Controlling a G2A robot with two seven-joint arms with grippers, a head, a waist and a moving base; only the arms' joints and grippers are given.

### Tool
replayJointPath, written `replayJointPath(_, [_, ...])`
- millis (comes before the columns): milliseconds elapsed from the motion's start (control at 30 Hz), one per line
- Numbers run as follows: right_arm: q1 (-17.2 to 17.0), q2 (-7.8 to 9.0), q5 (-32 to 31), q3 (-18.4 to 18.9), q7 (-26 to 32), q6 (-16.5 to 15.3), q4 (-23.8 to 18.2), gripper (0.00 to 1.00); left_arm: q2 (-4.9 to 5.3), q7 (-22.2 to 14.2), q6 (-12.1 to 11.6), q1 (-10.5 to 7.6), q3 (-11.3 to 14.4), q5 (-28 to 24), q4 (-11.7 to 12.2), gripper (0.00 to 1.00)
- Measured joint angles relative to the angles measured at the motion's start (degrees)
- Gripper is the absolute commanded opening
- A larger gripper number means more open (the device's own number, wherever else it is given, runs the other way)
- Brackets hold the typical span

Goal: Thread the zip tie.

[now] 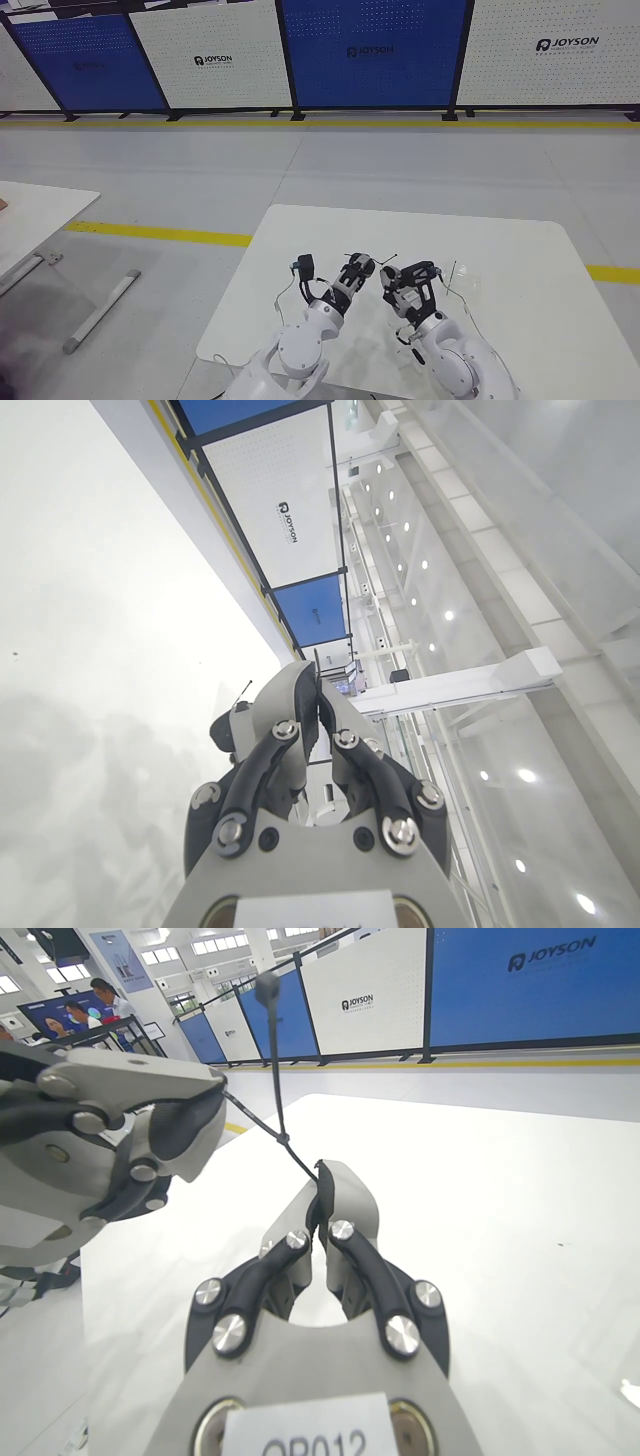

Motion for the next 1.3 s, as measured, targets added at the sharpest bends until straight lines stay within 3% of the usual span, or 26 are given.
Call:
replayJointPath(333, [0.36, 0.01, 0.79, 0.0, -0.53, 0.26, 1.94, 0.0, 0.25, -0.16, -2.25, 1.89, -0.89, 0.93, -3.08, 0.0])
replayJointPath(633, [0.84, -0.07, 0.97, -0.38, -0.76, 0.76, 2.71, 0.0, 0.42, -0.83, -2.7, 3.2, -1.22, 1.47, -4.96, 0.0])
replayJointPath(667, [0.88, -0.08, 1.1, -0.4, -0.84, 0.74, 2.74, 0.13, 0.43, -0.83, -2.65, 3.22, -1.25, 1.52, -4.96, 0.0])
replayJointPath(700, [0.9, -0.1, 1.42, -0.39, -0.98, 0.66, 2.74, 0.83, 0.43, -0.77, -2.57, 3.19, -1.28, 1.58, -4.9, 0.0])
replayJointPath(733, [0.89, -0.11, 1.98, -0.29, -1.2, 0.51, 2.69, 1.0, 0.42, -0.59, -2.42, 3.09, -1.34, 1.67, -4.71, 0.0])
replayJointPath(1000, [-3.3, 0.85, 3.76, 4.48, -7.0, 0.54, -1.91, 1.0, 0.21, 0.89, -1.23, 1.74, -2.32, -0.2, -1.89, 0.0])
replayJointPath(1300, [-13.33, 2.85, 9.16, 17.25, -15.68, -0.81, -12.29, 1.0, 0.1, 4.4, -0.51, 1.62, -4.72, -1.98, 0.98, 0.0])
